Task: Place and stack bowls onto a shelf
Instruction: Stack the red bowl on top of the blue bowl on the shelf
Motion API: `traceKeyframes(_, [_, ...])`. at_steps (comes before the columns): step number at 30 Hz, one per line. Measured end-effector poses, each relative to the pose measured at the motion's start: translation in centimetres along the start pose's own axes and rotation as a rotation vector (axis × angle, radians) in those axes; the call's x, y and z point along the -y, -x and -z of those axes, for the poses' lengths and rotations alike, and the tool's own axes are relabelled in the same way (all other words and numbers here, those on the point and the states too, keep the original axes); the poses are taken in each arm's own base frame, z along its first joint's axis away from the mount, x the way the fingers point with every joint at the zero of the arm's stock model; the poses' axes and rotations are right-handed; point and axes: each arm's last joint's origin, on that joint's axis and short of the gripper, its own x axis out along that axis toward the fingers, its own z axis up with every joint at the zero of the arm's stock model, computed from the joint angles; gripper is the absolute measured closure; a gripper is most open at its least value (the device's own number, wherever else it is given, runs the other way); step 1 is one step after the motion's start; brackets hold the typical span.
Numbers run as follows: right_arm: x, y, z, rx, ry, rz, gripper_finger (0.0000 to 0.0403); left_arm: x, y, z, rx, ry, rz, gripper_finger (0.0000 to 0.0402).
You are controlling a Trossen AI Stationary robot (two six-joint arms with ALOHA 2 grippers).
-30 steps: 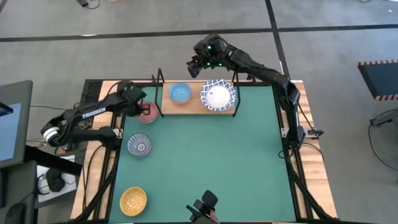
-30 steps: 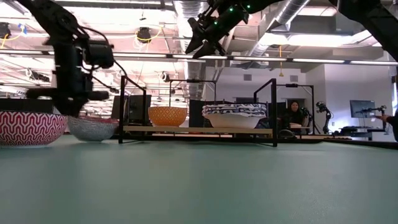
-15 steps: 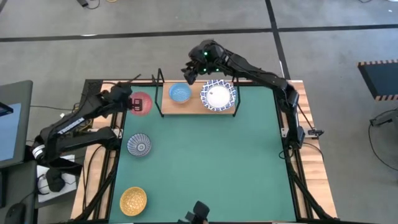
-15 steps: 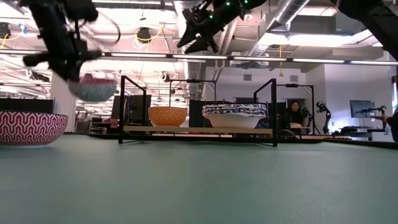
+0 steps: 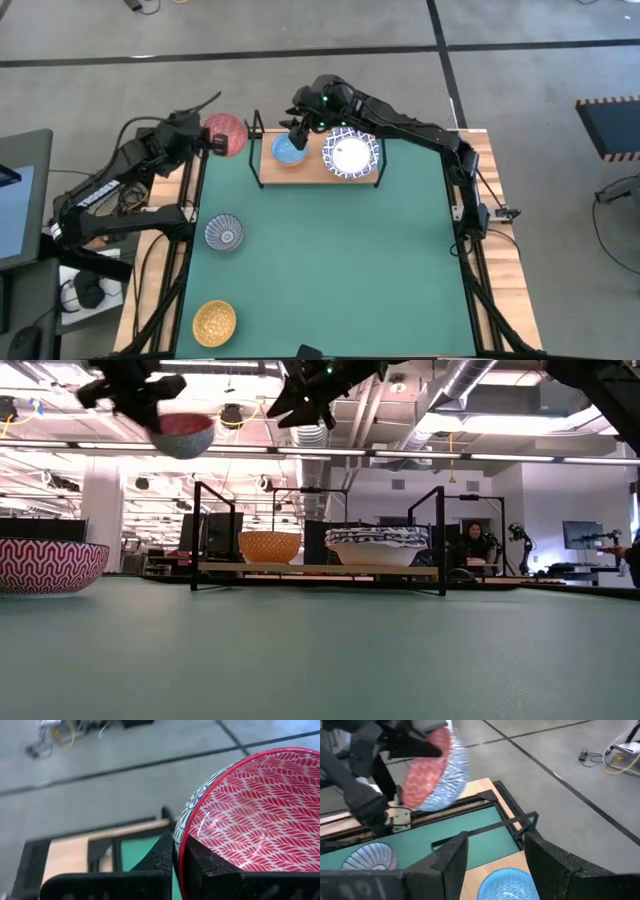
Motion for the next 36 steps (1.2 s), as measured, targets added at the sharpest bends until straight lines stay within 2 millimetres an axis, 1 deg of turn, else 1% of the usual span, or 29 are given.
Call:
traceKeyframes(5, [-0.5,1.2,-1.4,0.086,-0.022,-0.01,0.0184,2.5,-0.4,-1.9,0.062,-0.074,0.045,0.0401])
traceKeyframes(12, [-0.5,1.7,-2.0,0.125,-0.081,-0.015,0.0184,5.7,-0.6,-3.6,0.137,-0.208,0.081,0.0401])
traceKeyframes(16, [-0.9,2.2,-2.6,0.164,-0.088,-0.025,0.0184,7.0,-0.7,-4.1,0.162,-0.313,0.043,0.0401])
traceKeyframes(21, [-0.9,2.2,-2.7,0.185,-0.077,-0.024,0.0184,8.5,-1.0,-4.2,0.197,-0.387,0.072,0.0401])
traceKeyframes(28, [-0.8,1.6,-1.9,0.122,-0.055,0.006,0.0184,9.6,-0.6,-5.0,0.291,-0.425,0.098,0.0401])
traceKeyframes(33, [-1.3,1.7,-2.0,0.129,0.006,0.044,0.0184,9.6,-0.8,-4.9,0.292,-0.433,0.043,0.0401])
traceKeyframes(36, [-1.5,2.1,-2.3,0.146,0.063,0.06,0.0184,9.7,-0.8,-4.8,0.288,-0.44,0.055,0.0401])
